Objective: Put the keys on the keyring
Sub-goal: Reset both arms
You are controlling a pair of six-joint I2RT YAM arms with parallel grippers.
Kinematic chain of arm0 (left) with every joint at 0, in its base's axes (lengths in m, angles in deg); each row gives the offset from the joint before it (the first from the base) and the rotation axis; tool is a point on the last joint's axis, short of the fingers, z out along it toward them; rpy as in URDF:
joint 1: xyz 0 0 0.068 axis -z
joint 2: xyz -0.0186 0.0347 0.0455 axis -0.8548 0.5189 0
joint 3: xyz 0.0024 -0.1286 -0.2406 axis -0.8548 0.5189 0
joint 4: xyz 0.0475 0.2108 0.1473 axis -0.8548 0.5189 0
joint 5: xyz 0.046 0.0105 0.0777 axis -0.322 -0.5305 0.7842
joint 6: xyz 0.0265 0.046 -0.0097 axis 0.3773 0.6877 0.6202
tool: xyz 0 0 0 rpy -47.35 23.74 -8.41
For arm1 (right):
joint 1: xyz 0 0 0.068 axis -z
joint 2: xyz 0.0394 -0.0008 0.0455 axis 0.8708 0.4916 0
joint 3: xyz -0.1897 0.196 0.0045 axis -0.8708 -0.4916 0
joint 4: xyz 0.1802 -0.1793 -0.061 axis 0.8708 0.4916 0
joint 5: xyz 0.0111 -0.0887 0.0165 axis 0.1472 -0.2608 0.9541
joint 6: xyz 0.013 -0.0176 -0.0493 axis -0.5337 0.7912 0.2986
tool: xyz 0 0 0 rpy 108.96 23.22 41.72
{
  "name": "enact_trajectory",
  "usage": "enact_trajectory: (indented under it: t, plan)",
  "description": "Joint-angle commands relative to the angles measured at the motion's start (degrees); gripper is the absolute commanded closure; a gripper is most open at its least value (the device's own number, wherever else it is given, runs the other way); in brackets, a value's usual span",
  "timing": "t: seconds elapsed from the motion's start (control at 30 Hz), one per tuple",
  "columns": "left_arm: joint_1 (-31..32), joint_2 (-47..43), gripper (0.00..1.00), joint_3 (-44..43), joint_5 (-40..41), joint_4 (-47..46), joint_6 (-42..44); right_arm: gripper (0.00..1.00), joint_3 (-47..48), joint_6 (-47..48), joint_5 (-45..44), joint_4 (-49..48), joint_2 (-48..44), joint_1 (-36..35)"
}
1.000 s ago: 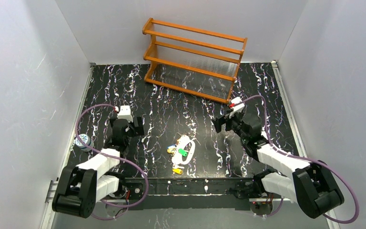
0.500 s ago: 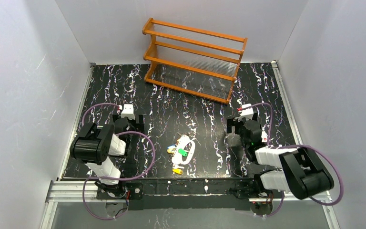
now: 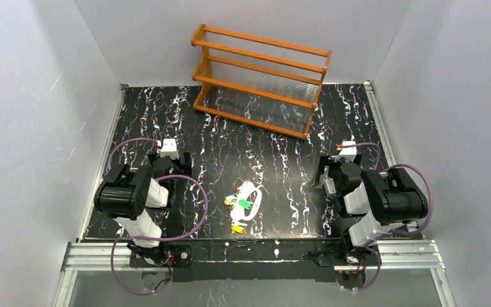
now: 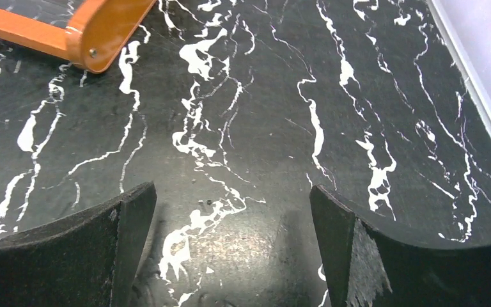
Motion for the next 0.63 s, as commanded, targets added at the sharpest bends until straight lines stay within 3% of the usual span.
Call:
enact_trajectory:
  t: [0.0, 0.27, 0.6]
  plan:
    - [-0.29, -0.03, 0.02, -0.99, 1.73, -0.36, -0.29, 0.01, 2.62, -3.16, 3.95, -3.33, 0.96, 2.54]
    - [-0.3, 0.05, 0.02, -0.99, 1.67, -0.36, -0.23, 0.01, 5.37, -6.3, -1.21, -1.0, 2.53, 3.58]
    - [-0.29, 0.06, 0.02, -1.16, 1.65, -0.27, -0.23, 0.01, 5.59, -6.51, -1.24, 0.18, 2.27, 3.6]
